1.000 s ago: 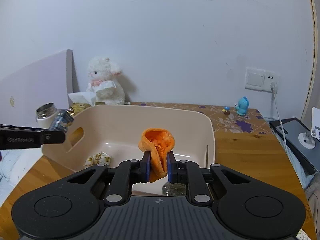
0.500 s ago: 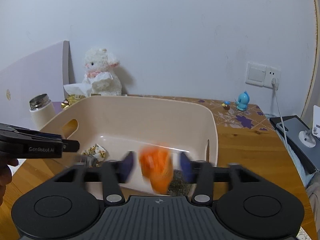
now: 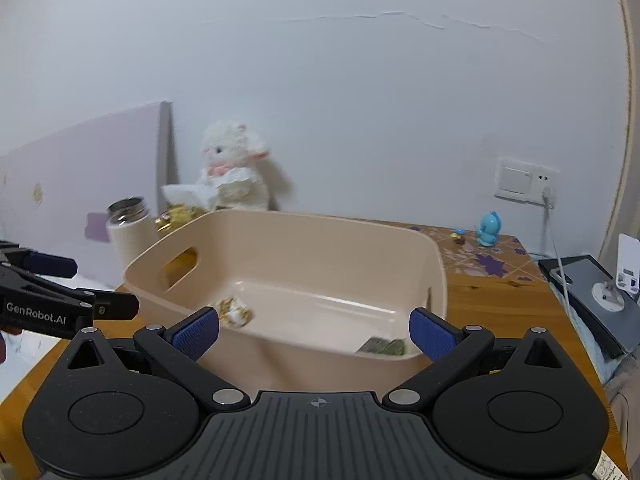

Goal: Organize objects
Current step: 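Lower both held items into the basket and open both tools, then grasp the blue-and-white box with the left tool while the right tool grasps the black box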

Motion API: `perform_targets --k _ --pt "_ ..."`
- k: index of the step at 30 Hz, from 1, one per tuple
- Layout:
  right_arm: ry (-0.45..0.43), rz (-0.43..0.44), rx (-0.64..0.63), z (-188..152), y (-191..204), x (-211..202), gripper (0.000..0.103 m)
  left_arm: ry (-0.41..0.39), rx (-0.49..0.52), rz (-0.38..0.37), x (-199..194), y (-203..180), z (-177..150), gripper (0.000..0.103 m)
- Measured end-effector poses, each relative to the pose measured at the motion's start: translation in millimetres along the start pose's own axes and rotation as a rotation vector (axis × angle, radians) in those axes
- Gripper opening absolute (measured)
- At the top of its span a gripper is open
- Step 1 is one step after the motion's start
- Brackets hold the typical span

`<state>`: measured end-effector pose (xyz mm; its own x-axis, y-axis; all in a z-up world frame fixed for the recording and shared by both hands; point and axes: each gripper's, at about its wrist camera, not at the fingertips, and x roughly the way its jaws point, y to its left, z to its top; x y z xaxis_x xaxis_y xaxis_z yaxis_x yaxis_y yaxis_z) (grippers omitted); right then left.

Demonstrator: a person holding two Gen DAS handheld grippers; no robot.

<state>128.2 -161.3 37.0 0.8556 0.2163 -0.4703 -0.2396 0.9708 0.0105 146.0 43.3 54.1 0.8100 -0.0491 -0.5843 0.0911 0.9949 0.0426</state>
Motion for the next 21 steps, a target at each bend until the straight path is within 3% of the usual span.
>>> perform_targets --k 10,21 --pt "0.096 0.078 -0.052 -42.9 34.5 13.6 0.103 0.090 0.024 0.022 -5.1 23.6 -39.3 0.098" --pt "0.248 0.076 -0.066 -77.5 63.9 55.2 0.103 0.194 0.054 0.020 23.1 34.7 -67.0 0.098"
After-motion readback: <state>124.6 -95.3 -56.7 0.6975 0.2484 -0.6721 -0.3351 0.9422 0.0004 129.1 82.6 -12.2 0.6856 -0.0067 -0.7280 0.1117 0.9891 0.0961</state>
